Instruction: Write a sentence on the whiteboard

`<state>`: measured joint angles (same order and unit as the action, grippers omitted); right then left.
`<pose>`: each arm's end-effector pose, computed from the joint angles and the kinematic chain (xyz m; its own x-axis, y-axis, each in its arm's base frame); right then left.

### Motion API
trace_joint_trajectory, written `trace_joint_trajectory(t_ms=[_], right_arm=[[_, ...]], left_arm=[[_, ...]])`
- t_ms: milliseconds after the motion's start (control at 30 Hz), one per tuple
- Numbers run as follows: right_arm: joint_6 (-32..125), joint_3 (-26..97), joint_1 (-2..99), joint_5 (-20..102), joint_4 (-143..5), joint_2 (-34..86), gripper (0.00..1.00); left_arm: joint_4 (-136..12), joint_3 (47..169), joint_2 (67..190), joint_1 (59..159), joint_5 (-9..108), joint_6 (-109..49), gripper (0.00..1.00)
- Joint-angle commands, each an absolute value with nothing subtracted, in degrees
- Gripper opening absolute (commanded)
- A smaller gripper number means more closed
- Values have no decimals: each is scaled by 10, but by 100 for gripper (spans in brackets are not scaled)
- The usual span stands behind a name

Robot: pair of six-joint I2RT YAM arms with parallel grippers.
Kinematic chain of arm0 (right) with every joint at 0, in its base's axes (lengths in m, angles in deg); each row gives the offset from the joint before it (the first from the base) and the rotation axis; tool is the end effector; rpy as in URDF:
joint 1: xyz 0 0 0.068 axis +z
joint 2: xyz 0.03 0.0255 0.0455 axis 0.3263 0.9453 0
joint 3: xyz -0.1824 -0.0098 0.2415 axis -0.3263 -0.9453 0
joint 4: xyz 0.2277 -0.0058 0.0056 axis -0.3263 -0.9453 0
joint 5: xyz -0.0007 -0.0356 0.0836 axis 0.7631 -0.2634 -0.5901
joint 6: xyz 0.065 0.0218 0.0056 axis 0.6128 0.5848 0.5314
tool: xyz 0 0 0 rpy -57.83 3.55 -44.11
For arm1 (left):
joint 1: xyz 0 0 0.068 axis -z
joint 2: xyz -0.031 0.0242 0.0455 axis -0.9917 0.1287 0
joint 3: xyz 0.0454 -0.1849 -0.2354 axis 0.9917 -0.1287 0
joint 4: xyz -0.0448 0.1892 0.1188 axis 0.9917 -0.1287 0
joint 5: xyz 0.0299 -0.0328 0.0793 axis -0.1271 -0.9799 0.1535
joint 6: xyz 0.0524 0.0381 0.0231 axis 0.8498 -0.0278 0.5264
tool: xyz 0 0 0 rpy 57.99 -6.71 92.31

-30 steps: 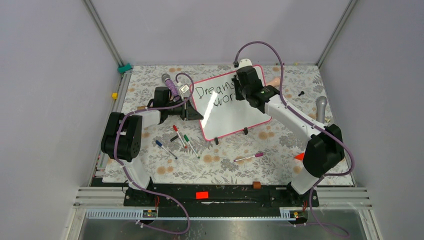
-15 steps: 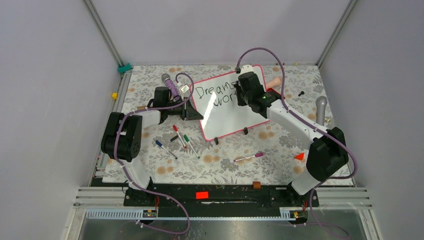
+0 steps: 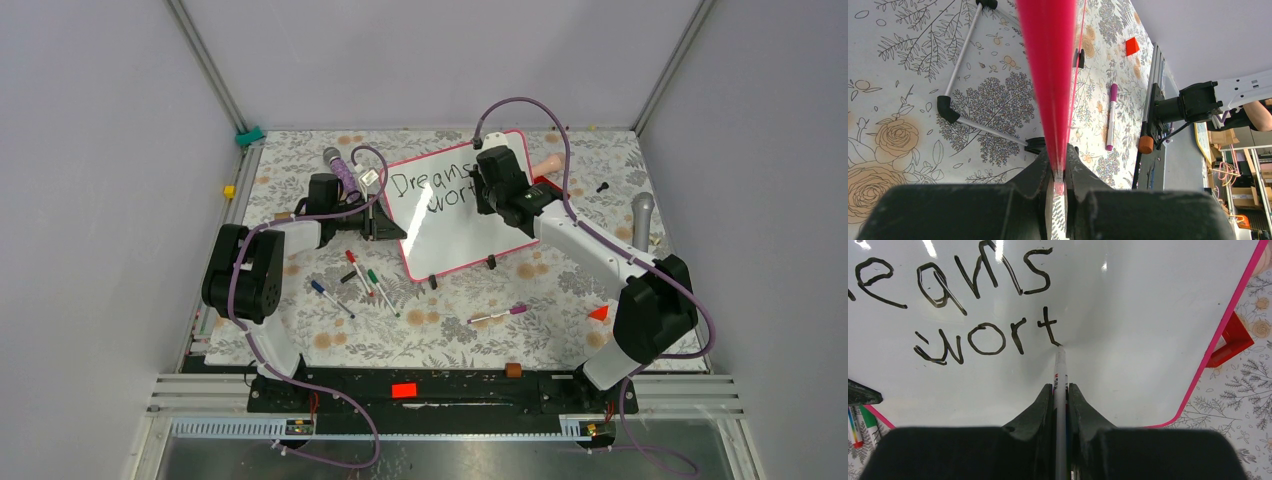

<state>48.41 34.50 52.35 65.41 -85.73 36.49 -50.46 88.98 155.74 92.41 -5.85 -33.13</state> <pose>0.3015 0.1792 0.3354 -0.5091 -0.1661 -0.8445 -0.2564 0.9659 -0.0355 0.3323 -0.1081 0.2228 -0.7626 0.0167 -0.6466 0.6149 0.3291 -0.7167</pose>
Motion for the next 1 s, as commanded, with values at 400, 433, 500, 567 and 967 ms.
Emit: trace_joint_trajectory(t_ms=[400,433,500,567,967], right_arm=[[478,364,520,649,-862,310,0],[476,366,520,652,-863,310,0],[473,372,520,660,-863,312,0],[472,378,520,665,-863,318,0],[469,432,511,685,-851,376,0]], left_arm=[[-528,886,1583,933,44,-299,0],[-528,886,1583,933,44,-299,0],[-528,886,1584,933,43,-299,0],[-528,886,1583,933,44,-299,0],[-528,886,1583,933,45,-299,0]])
